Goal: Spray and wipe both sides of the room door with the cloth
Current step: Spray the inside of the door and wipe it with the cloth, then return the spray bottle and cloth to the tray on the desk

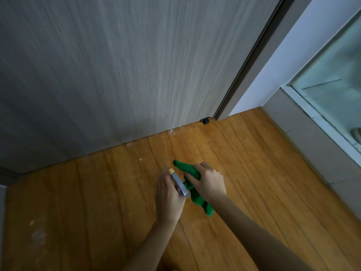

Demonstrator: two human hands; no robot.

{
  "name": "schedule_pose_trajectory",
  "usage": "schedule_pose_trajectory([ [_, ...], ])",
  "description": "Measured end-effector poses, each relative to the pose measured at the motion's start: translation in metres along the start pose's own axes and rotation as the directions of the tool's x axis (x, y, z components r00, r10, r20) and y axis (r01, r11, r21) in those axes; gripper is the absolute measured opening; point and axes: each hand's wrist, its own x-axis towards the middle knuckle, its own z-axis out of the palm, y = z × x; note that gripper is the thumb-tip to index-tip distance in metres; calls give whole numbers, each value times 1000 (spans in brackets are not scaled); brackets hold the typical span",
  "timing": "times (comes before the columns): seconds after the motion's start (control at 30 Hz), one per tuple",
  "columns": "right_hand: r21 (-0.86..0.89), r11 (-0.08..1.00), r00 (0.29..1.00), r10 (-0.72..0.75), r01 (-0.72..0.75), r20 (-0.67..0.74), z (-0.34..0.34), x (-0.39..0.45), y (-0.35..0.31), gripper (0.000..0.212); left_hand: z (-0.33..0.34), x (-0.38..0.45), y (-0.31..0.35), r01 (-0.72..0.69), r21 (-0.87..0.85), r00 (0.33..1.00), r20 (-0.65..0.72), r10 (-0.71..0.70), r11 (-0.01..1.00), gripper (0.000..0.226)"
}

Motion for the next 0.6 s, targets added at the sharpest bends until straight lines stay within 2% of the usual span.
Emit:
schedule_pose_trajectory([
  [0.1, 46, 998, 998, 50, -52, 31, -5, 7, -4, 31, -4, 10, -1, -19, 37, 999, 27, 18, 999, 78],
  [0.3, 36, 999, 999, -3, 1, 49, -57, 28, -16, 33, -40, 33, 28, -123, 74, 992, 23, 121, 990, 64],
  [0.43, 43, 999, 1000, 4, -5, 11, -124, 38, -37, 31, -89, 53, 76, -143, 51, 990, -6, 144, 988, 58],
  [0.53, 54, 998, 1000, 15, -16, 20, -192, 37, -62, 30, -142, 65, 134, -120, 9, 993, -23, 120, 993, 59],
  [0.6, 78, 997, 1000, 26, -27, 15, -245, 32, -82, 29, -181, 73, 183, -156, 7, 988, -19, 156, 988, 58],
])
